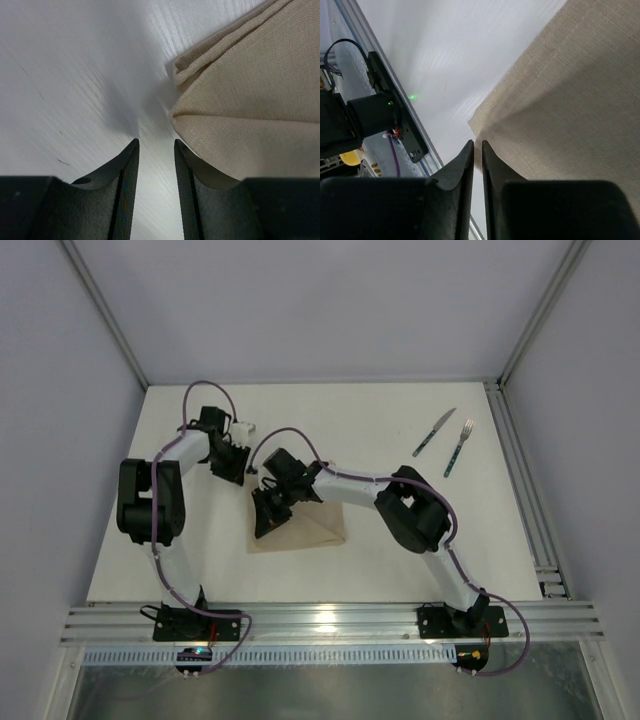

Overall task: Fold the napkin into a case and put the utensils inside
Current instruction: Fold the top corner of the smaller-rectangle-folded napkin at the center of the board, then pick up the upper triangle-folded napkin from the center of the board.

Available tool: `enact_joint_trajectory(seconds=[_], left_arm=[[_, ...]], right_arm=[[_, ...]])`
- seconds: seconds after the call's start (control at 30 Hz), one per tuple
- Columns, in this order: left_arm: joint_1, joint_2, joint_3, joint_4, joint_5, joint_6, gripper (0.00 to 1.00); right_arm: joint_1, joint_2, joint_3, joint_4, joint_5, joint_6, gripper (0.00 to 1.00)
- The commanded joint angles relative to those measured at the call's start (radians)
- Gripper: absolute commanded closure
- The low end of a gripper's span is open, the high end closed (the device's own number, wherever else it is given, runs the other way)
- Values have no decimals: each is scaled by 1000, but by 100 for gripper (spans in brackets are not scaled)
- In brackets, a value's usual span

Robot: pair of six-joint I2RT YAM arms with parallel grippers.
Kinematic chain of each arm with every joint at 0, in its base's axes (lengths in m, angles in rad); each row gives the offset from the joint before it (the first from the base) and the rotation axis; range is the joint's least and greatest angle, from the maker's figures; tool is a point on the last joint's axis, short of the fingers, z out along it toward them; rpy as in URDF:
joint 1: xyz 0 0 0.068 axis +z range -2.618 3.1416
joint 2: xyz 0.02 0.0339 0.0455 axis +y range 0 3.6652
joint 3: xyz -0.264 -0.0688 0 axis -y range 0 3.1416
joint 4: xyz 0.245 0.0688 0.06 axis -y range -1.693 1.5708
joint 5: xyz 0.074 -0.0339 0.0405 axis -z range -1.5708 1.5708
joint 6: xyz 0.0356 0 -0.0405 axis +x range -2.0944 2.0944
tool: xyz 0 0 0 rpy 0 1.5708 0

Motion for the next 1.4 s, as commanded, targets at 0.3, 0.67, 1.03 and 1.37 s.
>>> enact_joint_trajectory(seconds=[0.3, 0.67, 1.03, 1.37], left_arm=[[9, -60, 49, -37, 1, 0, 61], [42, -365, -1, -276, 76, 146, 56], [-414, -549, -303, -303, -54, 339, 39], [-552, -537, -366, -177, -44, 393, 37]], right_arm=[[20, -126, 40, -57, 5, -118, 60], [-288, -507, -490, 30, 145, -71, 56], [-393, -510, -642, 105, 164, -63, 57], [-404, -464, -676, 148, 208, -30, 59]])
